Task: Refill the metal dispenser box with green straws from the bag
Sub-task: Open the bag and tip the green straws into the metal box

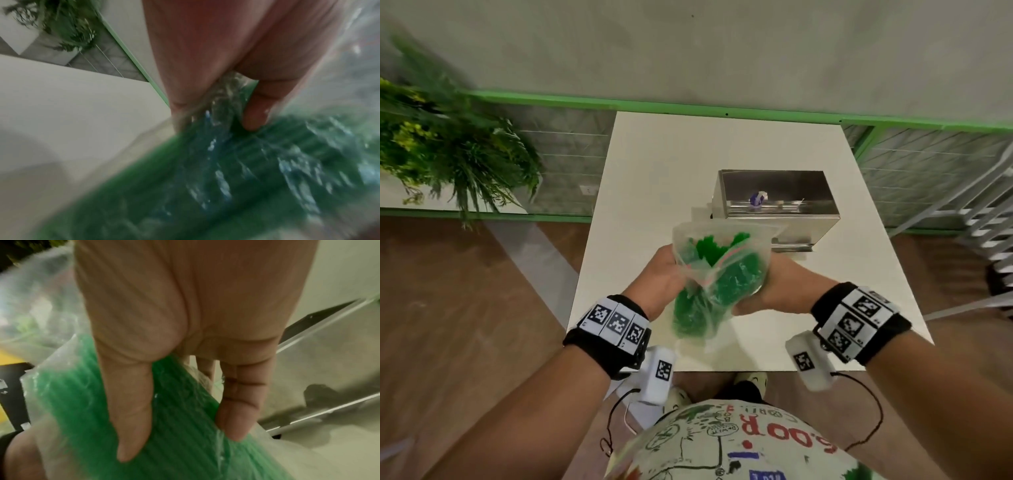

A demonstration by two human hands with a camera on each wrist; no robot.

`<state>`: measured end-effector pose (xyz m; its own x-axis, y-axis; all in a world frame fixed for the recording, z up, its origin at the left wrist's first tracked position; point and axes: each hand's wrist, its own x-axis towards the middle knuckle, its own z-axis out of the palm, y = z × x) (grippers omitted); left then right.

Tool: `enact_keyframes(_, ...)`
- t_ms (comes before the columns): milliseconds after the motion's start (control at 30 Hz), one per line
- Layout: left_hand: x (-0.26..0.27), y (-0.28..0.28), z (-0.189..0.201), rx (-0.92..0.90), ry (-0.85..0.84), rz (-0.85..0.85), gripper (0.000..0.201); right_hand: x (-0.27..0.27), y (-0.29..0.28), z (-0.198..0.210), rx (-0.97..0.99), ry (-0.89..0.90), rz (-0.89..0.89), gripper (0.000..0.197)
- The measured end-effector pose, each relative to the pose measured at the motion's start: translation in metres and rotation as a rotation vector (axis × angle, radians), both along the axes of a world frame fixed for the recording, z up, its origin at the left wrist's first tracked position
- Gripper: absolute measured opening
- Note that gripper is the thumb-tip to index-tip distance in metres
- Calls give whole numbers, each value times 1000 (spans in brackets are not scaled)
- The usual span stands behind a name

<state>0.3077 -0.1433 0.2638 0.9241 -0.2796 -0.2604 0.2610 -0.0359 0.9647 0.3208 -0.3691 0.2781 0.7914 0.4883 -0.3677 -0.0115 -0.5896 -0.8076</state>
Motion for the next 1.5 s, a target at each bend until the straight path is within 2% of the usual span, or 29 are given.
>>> enact_keyframes(67, 2, -1, 0, -17, 18, 68, 55, -1, 7, -8, 75, -66, -148, 59)
enact_keyframes(133, 3, 9, -6, 41, 2, 119, 65, 1, 4, -20, 75, -126, -296, 47)
enact_keyframes(200, 3, 21, -15, 159, 16, 47, 79, -1, 2, -28, 32, -87, -364, 40)
enact_keyframes(333, -9, 16, -26, 254, 70, -298, 114, -8, 6, -30, -304, 129, -188, 37)
enact_keyframes(400, -14, 4, -27, 253, 16, -266, 120, -8, 7, -27, -301, 58, -184, 39)
enact_keyframes(467, -14, -3, -31, 136, 39, -144, 113, -8, 8, -26, -198, -21, -234, 33)
enact_keyframes(533, -17, -8, -34, -91, 193, -38, 109, -12, 14, -24, -136, -84, -259, 23)
enact_keyframes(567, -19, -10, -38, -142, 224, -31, 103, -13, 16, -28, -142, -72, -241, 16)
enact_keyframes(600, -20, -11, -44, -82, 201, -40, 95, -16, 17, -31, -142, -48, -206, 10)
enact_keyframes(633, -22, -12, -49, 18, 149, -59, 86, -16, 17, -36, -141, -4, -151, 12)
enact_keyframes(700, -26, -10, -60, 181, 83, -49, 72, -17, 16, -33, -107, 75, -76, 42)
enact_keyframes(767, -25, -8, -65, 236, 62, 3, 67, -18, 8, -34, -23, 110, -82, 50)
enact_keyframes(867, -22, -11, -62, 213, 34, 36, 62, -18, 1, -31, 136, 84, -118, 74)
enact_keyframes(933, -21, -18, -55, 178, 16, 17, 65, -20, -2, -31, 197, 45, -184, 74)
enact_keyframes(1000, -22, -23, -53, 157, 16, -32, 74, -25, -4, -36, 236, 75, -203, 66)
enact_keyframes(1100, -26, -22, -51, 172, -19, -81, 90, -26, -6, -53, 237, 142, -282, 46)
enact_keyframes(1200, -25, -18, -45, 176, -75, -69, 95, -19, -9, -73, 127, 145, -298, 56)
enact_keyframes(1267, -23, -17, -44, 207, -68, -64, 91, -15, -7, -80, -15, 126, -246, 63)
enact_keyframes(1367, -24, -19, -51, 224, -31, -56, 79, -16, -4, -86, -69, 18, -236, 35)
enact_keyframes(1500, -30, -25, -66, 288, -25, -92, 66, -26, -10, -101, -105, -20, -223, 35)
